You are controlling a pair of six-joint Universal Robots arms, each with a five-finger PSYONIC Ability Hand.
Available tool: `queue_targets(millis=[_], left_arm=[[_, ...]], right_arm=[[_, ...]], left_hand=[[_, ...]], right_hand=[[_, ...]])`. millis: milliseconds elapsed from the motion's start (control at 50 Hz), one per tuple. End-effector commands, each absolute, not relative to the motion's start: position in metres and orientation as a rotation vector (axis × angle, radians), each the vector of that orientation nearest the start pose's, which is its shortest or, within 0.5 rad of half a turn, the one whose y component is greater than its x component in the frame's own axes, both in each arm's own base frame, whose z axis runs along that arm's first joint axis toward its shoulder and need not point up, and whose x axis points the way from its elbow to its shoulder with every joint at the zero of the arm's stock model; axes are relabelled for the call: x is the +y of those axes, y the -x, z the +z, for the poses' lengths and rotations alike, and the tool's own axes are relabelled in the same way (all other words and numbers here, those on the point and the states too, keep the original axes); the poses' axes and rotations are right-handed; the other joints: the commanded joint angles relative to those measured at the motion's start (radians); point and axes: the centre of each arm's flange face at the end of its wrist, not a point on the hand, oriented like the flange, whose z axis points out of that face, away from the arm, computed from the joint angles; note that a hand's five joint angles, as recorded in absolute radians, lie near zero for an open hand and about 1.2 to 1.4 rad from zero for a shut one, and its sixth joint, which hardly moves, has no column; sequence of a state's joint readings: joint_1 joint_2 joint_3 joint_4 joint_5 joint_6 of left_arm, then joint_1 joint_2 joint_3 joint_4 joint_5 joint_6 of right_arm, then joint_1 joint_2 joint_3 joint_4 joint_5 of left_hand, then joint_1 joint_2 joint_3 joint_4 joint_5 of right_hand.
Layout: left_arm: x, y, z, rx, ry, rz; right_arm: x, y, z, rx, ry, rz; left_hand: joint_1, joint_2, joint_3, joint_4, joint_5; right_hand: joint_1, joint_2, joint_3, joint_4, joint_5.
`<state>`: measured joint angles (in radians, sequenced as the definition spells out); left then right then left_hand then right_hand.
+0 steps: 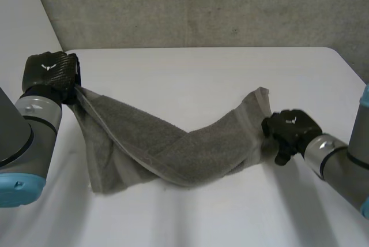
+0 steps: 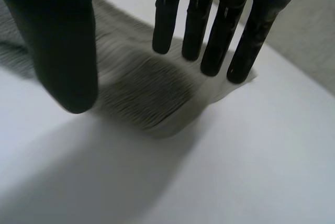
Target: Fold the towel.
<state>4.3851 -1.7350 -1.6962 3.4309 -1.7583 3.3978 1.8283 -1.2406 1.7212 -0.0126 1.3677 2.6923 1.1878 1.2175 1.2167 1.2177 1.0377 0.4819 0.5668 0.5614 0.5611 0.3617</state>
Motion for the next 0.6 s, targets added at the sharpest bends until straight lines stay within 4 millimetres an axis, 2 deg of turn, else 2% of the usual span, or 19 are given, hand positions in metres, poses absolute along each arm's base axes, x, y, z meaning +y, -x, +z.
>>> queue_targets(millis=[20,180,260,360,520,600], left_arm=[[-0.279,0.214,0.242,2.135,-0.427,-2.147],[-0.279,0.214,0.240,2.140,-0.431,-2.143],[-0.280,0.214,0.240,2.129,-0.425,-2.154],[-0.280,0.214,0.240,2.124,-0.424,-2.159],[-0.281,0.214,0.238,2.130,-0.427,-2.152],[-0.281,0.214,0.237,2.132,-0.428,-2.148]], right_arm=[[-0.255,-0.222,0.147,2.351,1.027,-1.556],[-0.266,-0.226,0.133,2.349,0.980,-1.540],[-0.274,-0.230,0.127,2.342,0.984,-1.538],[-0.286,-0.236,0.122,2.327,0.989,-1.547],[-0.303,-0.258,0.118,2.270,0.999,-1.575],[-0.307,-0.269,0.117,2.240,1.005,-1.587]], left_hand=[[0.208,0.179,0.180,0.179,0.184],[0.208,0.179,0.180,0.179,0.184],[0.208,0.179,0.180,0.179,0.184],[0.208,0.179,0.180,0.179,0.184],[0.208,0.179,0.180,0.179,0.184],[0.208,0.179,0.180,0.179,0.184]], right_hand=[[0.375,0.290,0.296,0.296,0.321],[0.325,0.240,0.246,0.246,0.271],[0.123,0.039,0.044,0.044,0.069],[0.026,-0.059,-0.053,-0.053,-0.028],[0.058,-0.027,-0.021,-0.021,0.004],[0.178,0.093,0.098,0.099,0.123]])
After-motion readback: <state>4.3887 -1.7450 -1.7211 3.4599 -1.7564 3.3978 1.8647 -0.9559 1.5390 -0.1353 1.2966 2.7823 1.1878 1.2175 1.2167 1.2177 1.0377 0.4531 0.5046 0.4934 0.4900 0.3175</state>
